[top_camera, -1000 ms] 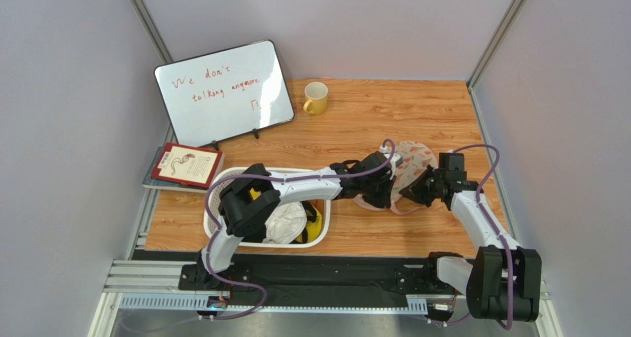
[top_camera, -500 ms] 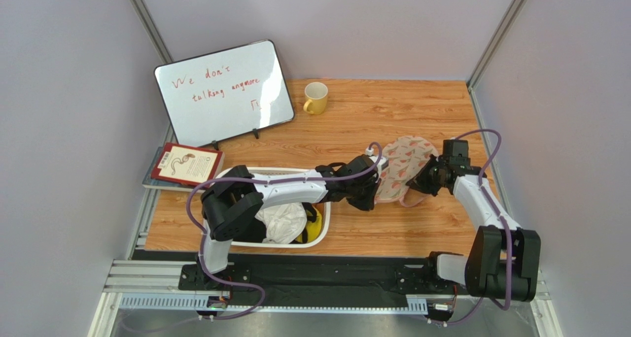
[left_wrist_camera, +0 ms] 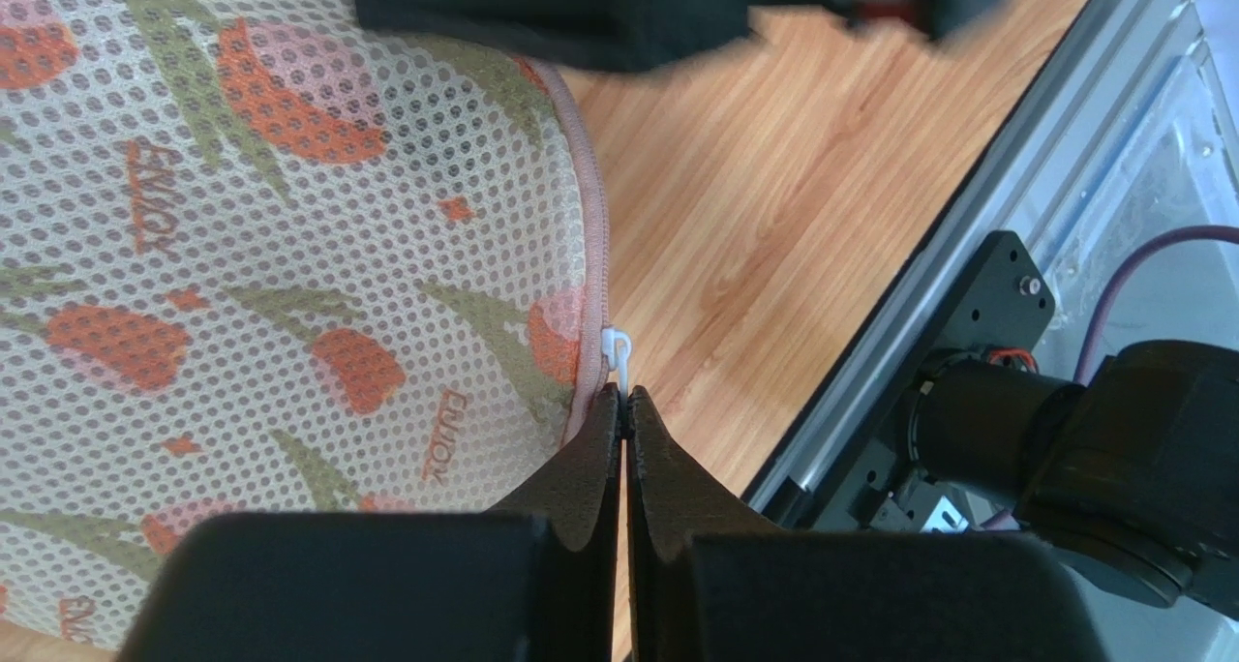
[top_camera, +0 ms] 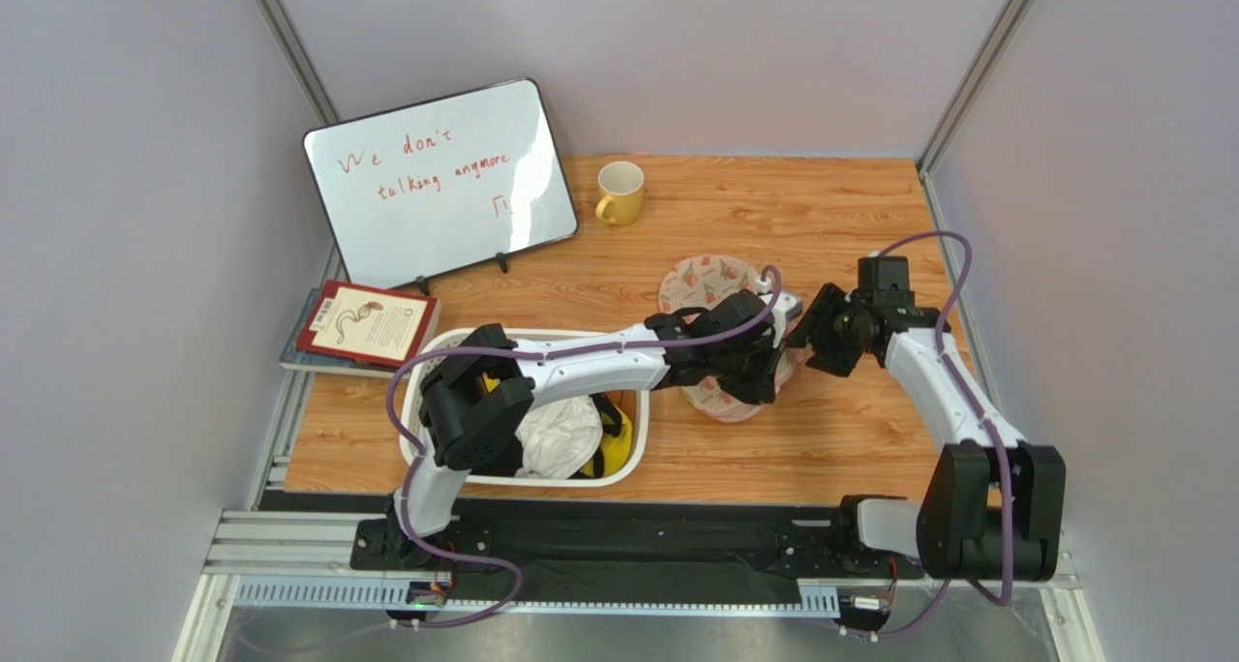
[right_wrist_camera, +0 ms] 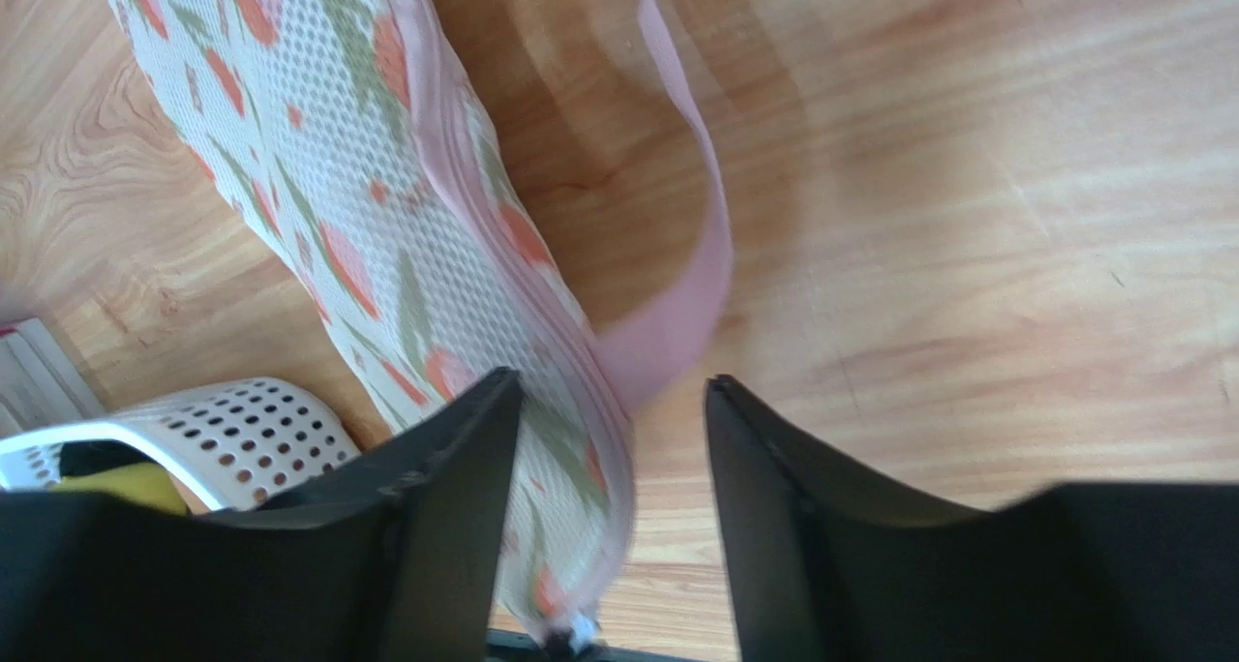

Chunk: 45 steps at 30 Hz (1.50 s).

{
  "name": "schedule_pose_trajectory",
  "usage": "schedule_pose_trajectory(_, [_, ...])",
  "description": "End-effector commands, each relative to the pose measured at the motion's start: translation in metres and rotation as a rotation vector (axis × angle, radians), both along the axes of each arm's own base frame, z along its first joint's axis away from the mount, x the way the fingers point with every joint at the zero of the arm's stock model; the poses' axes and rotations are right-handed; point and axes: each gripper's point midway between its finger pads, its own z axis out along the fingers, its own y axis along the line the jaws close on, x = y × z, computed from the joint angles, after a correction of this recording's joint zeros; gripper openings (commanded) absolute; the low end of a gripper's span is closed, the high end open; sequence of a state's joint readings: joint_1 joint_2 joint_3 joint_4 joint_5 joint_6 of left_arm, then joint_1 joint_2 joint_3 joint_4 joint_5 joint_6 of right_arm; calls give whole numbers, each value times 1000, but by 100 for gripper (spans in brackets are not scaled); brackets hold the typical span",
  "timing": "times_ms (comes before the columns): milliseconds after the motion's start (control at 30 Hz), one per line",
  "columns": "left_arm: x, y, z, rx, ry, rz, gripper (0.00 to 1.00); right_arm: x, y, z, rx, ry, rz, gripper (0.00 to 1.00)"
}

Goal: Place the bra in the laundry bag and zip it closed

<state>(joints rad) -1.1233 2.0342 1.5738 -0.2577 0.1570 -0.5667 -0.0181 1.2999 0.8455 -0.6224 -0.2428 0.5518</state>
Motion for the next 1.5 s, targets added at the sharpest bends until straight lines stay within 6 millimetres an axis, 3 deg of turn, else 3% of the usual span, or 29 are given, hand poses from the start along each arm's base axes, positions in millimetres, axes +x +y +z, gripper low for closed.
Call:
schedule_pose_trajectory(0, [10,-5,6,-29,-4,6,0,-38,-2,7,-12,3,-17,58])
schedule_pose_trajectory(167, [10,-5,3,-29,4,5,0,-53,14,7,84,-54,-11,57])
schedule_pose_trajectory(400, [7,-6,8,-45,18,0,0,-46,24,13,153,-120,-11,38])
schedule_pose_trajectory(700, [4,-4,4,-41,28,-2,0,-42,22,24,149,-180,-27,36])
schedule_pose_trajectory(933, [1,-5,8,-59,42,-9,0,-41,28,11,178,-141,-28,33])
schedule_pose_trajectory(1100, [-2,-6,12,-74,49,-14,0,-36,25,5,166,-134,-51,22])
schedule_pose_trajectory(1267, [-1,11,-5,-20,36,25,0,-31,17,5,112,-127,-57,0])
schedule_pose_trajectory(1400, [0,35,-12,-2,40,57,0,-25,9,4,94,-112,-43,0])
schedule_pose_trajectory(1467, [-4,51,-25,37,44,67,0,-24,3,1,91,-101,-53,0])
